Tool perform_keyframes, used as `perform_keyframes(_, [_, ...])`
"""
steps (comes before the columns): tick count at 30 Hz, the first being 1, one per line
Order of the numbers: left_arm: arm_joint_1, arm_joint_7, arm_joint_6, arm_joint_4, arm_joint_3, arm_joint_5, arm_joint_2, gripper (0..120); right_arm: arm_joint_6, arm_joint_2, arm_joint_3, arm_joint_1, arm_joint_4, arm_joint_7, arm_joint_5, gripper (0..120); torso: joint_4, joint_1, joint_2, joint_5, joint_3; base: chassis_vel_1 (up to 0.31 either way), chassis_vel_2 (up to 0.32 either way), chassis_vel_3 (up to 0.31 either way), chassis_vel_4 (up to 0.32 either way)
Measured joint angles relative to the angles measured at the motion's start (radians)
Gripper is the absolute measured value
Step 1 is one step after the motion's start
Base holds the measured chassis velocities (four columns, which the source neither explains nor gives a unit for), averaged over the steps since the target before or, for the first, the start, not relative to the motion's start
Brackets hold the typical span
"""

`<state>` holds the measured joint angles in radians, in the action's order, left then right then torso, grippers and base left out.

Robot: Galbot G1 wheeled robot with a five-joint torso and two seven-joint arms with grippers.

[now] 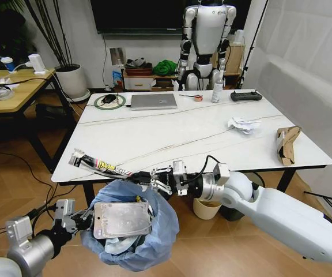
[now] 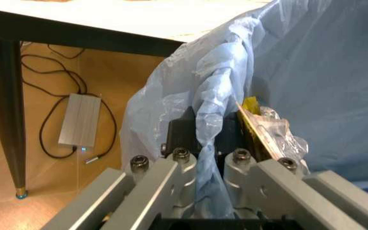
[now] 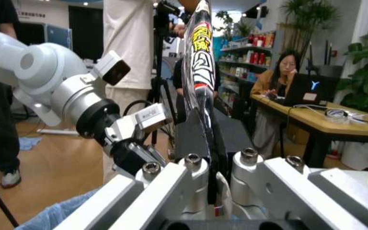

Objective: Pick up the trash bin and place the trash from the table into it.

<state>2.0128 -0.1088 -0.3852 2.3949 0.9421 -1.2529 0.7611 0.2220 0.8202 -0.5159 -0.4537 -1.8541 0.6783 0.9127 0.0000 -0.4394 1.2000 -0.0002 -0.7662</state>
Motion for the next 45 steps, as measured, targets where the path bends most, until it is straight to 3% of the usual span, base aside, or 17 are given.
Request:
perform_keyframes(11, [-0.012, -0.015, -0.002, -0.009, 0.008, -0.022, -0.016, 0, 0.009, 0.026, -0.057, 0.059, 0.036, 0.019, -0.002, 0, 0.0000, 0.000, 0.000, 0.0002, 0.000, 0.000, 0.000, 0.000, 0.000])
perform_keyframes(30, [-0.004, -0.027, -0.006, -0.009, 0.024, -0.038, -0.035, 0, 0.018, 0.023, -0.051, 0.043, 0.048, 0.024, -0.006, 3, -0.0001, 0.000, 0.000, 0.0002, 0.000, 0.000, 0.000, 0.000, 0.000])
perform_keyframes(45, [0.059, -0.077, -0.022, 0.009, 0.127, -0.053, -0.065, 0, 0.027, 0.116, -0.052, 0.014, 0.119, 0.030, -0.033, 3, 0.0001, 0.000, 0.000, 0.0002, 0.000, 0.000, 0.000, 0.000, 0.000])
